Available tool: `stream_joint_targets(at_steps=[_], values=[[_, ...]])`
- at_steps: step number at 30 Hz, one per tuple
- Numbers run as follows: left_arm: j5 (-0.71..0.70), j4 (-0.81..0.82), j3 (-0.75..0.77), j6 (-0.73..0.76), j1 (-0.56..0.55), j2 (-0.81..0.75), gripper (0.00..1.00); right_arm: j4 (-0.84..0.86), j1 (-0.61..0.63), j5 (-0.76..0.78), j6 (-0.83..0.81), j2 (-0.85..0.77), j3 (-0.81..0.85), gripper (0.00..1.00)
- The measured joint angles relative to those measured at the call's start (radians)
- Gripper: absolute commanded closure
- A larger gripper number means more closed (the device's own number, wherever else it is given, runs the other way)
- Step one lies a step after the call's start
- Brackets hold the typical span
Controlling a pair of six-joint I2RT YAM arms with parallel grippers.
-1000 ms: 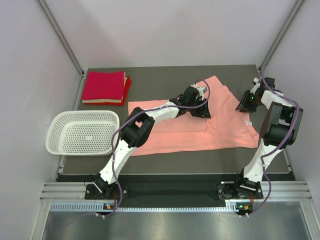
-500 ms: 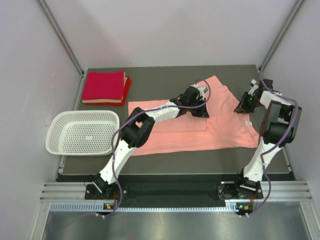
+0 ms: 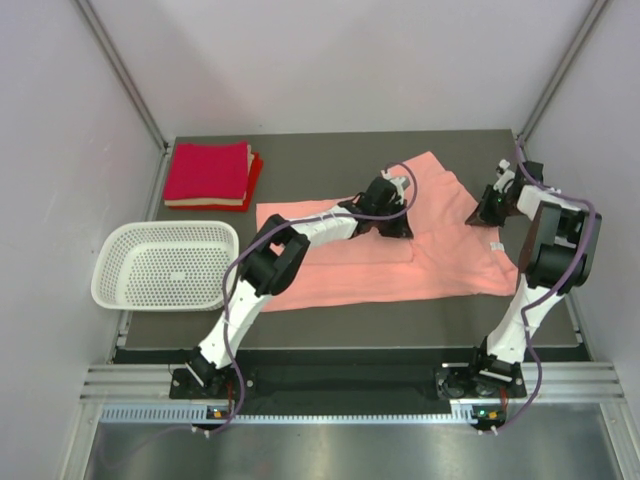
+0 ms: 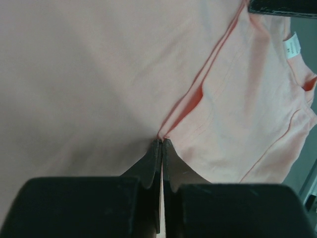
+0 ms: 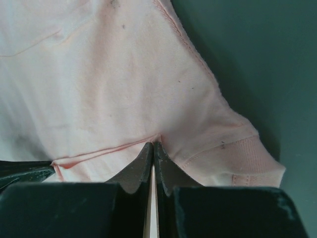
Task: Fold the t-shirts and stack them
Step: Fold the tshirt
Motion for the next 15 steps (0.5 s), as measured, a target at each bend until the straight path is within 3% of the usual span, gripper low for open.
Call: stream_joint_targets(at_steps=[15], values=[[-0.057, 0.025, -0.053, -0.031, -0.003, -0.050, 1.00, 0.082, -0.013, -0.002, 0.002, -0.086, -0.085, 1.00]])
